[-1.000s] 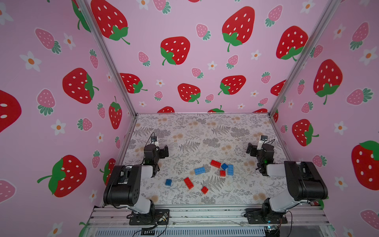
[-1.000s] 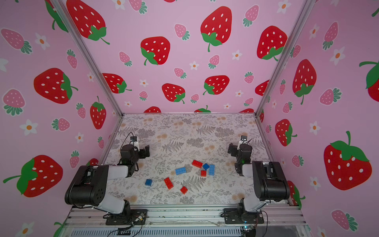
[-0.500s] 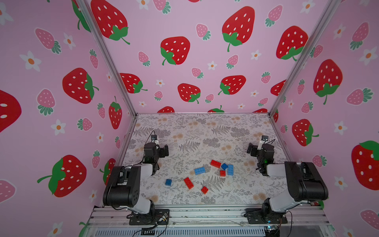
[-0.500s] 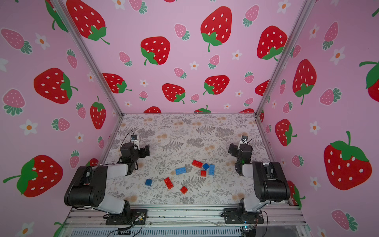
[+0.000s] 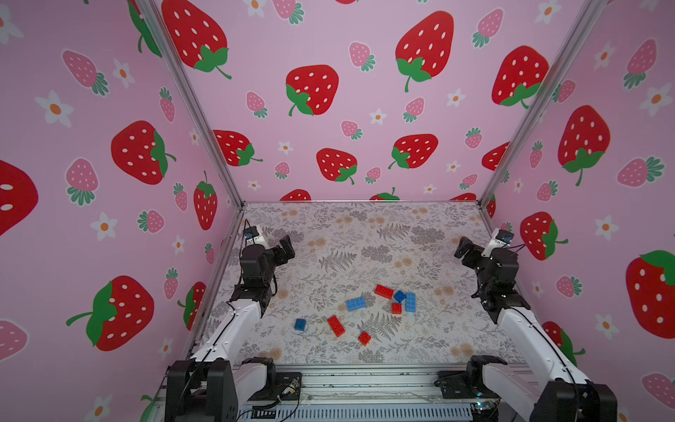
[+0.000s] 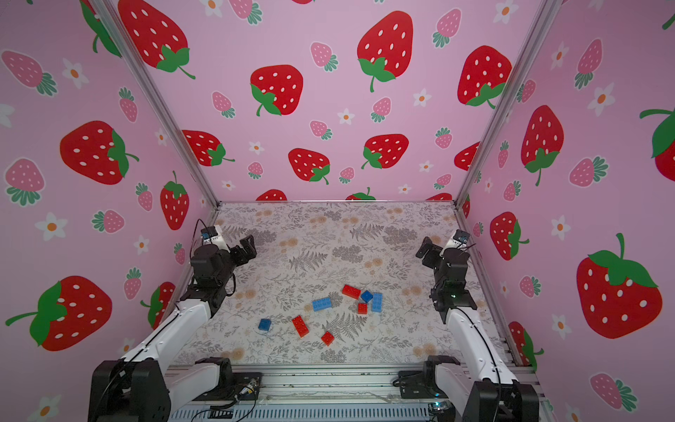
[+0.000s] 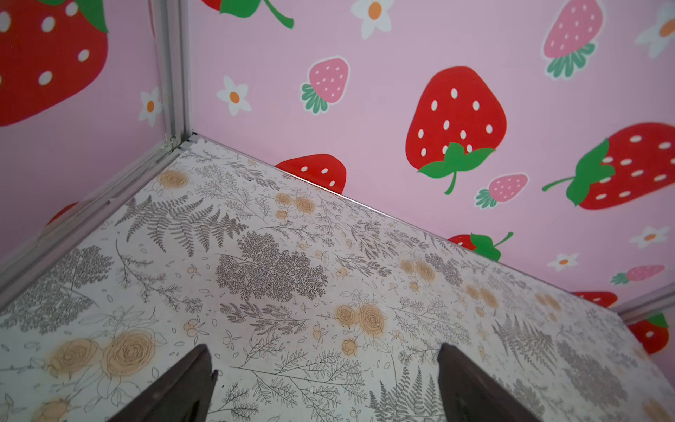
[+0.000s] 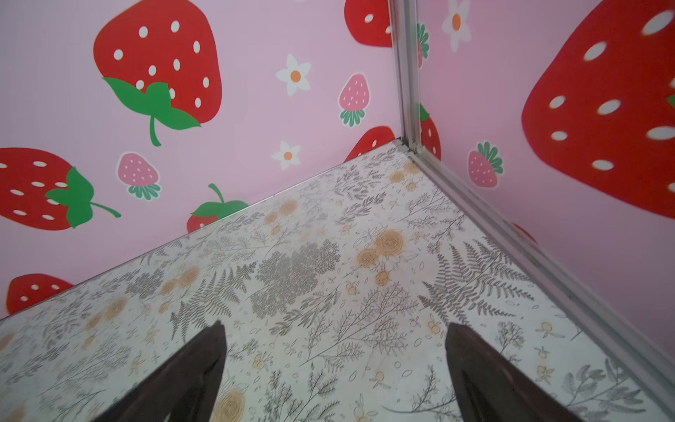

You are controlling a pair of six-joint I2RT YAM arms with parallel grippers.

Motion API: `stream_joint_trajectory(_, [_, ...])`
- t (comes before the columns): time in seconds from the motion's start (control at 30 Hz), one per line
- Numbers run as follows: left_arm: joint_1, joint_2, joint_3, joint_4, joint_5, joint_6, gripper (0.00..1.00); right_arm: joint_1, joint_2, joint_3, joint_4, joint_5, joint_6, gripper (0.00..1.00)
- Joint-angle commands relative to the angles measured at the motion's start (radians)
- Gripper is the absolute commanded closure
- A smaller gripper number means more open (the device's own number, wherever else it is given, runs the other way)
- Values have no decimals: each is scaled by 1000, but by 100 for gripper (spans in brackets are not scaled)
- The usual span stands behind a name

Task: Assemble a heart with lego
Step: Move the lego brick at the center of the board.

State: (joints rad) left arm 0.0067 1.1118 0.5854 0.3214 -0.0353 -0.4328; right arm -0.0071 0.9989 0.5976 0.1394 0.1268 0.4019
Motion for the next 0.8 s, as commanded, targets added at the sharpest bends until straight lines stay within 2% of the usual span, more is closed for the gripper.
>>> stream_joint_trajectory(0.0, [4, -12, 15, -101, -16, -174, 1, -2, 22, 57, -395, -99, 110, 1])
stream_joint_trajectory(0.17, [-30, -31, 71, -300, 111, -189, 1, 61, 29, 141, -656, -139, 164, 1])
stream_joint_trajectory(0.3, [-204, -87, 110, -477, 11, -151, 1, 219, 61, 210, -844, -129, 186, 0])
stream_joint_trajectory(0.43, [-370, -111, 126, -587, -18, -150, 1, 424, 119, 269, -995, -34, 241, 4])
stream_joint_trajectory(0.57, [-489, -109, 145, -656, -46, -137, 1, 552, 168, 261, -1014, -41, 302, 15])
stream_joint_trajectory(0.77, [-509, -81, 142, -650, 17, -161, 1, 700, 338, 318, -943, -34, 380, 31])
